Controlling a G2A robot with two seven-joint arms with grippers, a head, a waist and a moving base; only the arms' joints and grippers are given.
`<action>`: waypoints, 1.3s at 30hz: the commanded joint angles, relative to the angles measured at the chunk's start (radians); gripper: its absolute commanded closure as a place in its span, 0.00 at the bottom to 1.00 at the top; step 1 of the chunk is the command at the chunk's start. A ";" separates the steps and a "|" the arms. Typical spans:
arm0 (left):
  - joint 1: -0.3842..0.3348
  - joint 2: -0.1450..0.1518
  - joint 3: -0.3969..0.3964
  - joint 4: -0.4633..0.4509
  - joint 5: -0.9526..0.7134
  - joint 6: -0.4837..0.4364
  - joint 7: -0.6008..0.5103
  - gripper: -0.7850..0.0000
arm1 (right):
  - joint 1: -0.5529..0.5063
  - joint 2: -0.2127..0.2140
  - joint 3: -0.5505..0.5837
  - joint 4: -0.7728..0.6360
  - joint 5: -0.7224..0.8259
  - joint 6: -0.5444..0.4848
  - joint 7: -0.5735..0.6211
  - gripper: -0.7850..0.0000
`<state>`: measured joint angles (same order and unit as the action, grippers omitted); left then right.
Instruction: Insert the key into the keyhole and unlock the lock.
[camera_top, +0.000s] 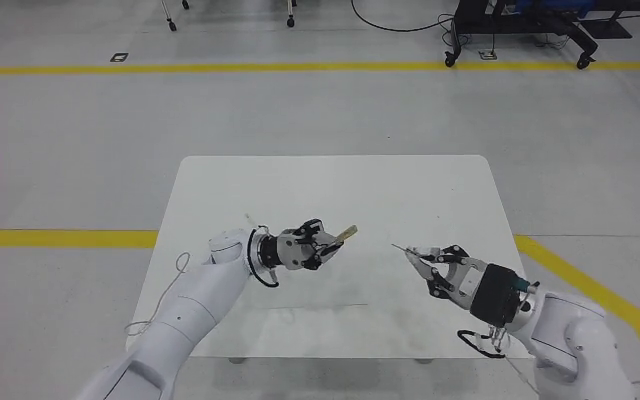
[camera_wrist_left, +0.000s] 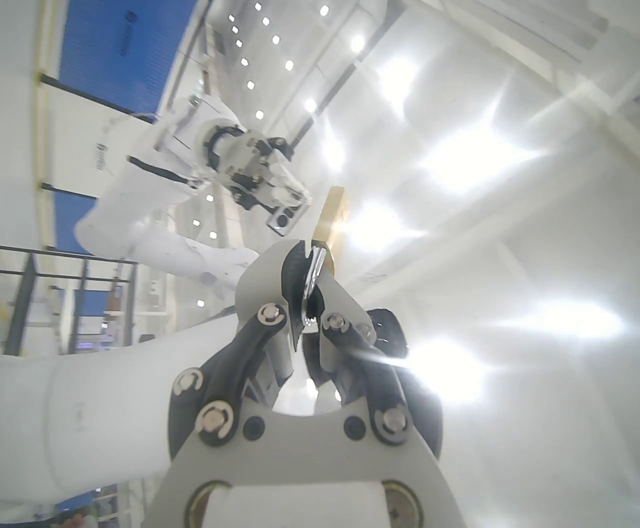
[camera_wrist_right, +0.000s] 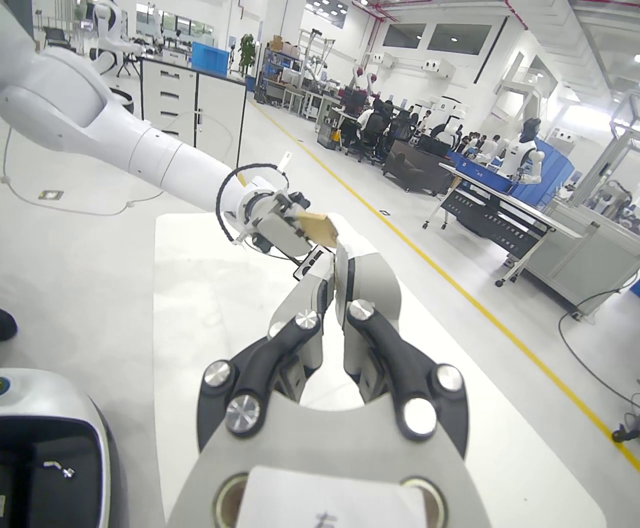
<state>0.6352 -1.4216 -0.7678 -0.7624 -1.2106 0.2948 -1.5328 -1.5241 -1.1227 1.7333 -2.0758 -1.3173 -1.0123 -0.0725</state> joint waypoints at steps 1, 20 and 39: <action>-0.006 -0.005 0.083 -0.006 -0.054 0.013 0.020 1.00 | -0.018 0.025 -0.015 -0.015 -0.109 0.000 -0.062 1.00; -0.283 0.069 0.472 0.070 -0.010 -0.171 -0.003 1.00 | -0.085 0.194 0.059 0.157 -0.431 0.000 -0.541 1.00; -0.383 0.141 0.464 -0.198 0.675 -0.461 0.221 1.00 | -0.024 0.206 -0.010 0.155 -0.246 0.000 -0.339 1.00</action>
<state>0.2499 -1.2877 -0.2980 -0.9331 -0.5779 -0.1682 -1.3504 -1.5506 -0.9175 1.7288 -1.9189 -1.5657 -1.0123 -0.4199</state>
